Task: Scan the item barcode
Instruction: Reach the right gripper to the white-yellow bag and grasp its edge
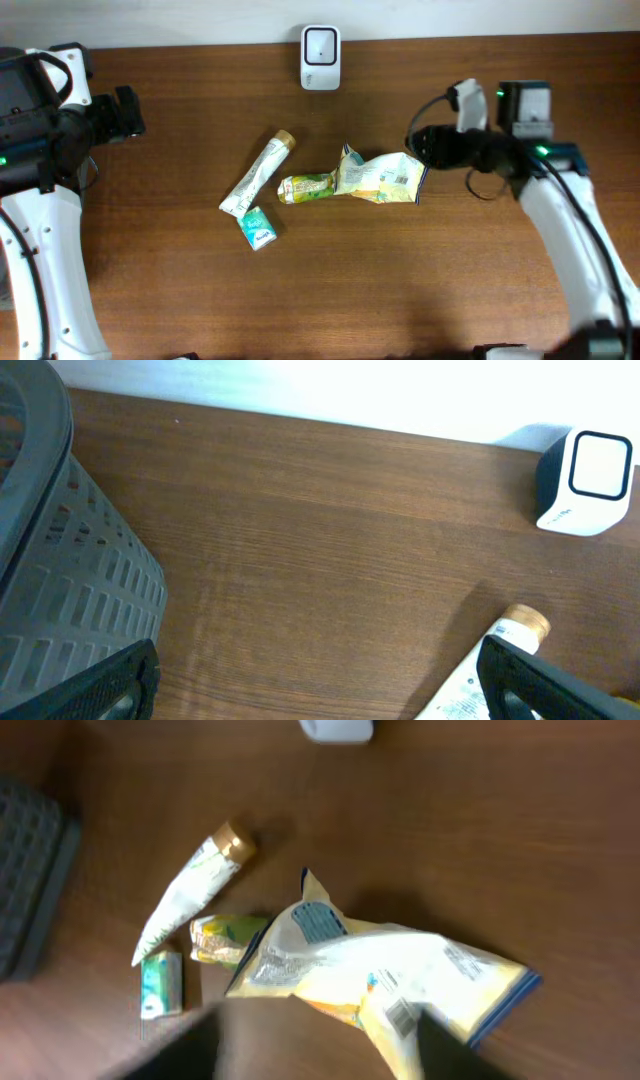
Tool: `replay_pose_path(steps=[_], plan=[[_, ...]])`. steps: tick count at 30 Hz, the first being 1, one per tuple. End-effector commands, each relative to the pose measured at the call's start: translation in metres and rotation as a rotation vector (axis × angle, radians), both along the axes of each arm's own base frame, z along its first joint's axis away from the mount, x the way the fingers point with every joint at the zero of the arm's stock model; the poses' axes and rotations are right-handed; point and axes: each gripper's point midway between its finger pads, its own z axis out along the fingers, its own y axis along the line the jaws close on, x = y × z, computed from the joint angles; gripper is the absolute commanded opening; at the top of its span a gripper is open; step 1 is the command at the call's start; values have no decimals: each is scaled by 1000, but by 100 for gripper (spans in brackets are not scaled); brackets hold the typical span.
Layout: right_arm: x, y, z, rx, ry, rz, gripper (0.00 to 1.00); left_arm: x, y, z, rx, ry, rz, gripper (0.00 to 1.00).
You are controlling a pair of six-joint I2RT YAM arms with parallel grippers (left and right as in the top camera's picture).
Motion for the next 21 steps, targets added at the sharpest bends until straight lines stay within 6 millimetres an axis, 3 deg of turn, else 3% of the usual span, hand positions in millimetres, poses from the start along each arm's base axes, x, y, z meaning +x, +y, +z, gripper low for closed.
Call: replay_pose_path(steps=[1,7,12,18,19,20,21], plan=[[14,26,-30,-33,80,-32,19,0,2,3,4,-9,3,99],[26,58,-94,-135,189,-135,14,0,2,3,4,-9,3,99],[-1,71,-162,-184,416,-130,15,0,2,3,4,-9,3,99],[-6,59,-161,-195,459,-118,36,0,2,3,4,-9,3,99],[-9,51,-158,-229,469,-93,48,0,2,3,4,-9,3,99],[-15,22,-155,-339,499,-100,61,0,2,3,4,-9,3,99],[-16,11,-155,-379,508,-111,64,0,2,3,4,-9,3,99]])
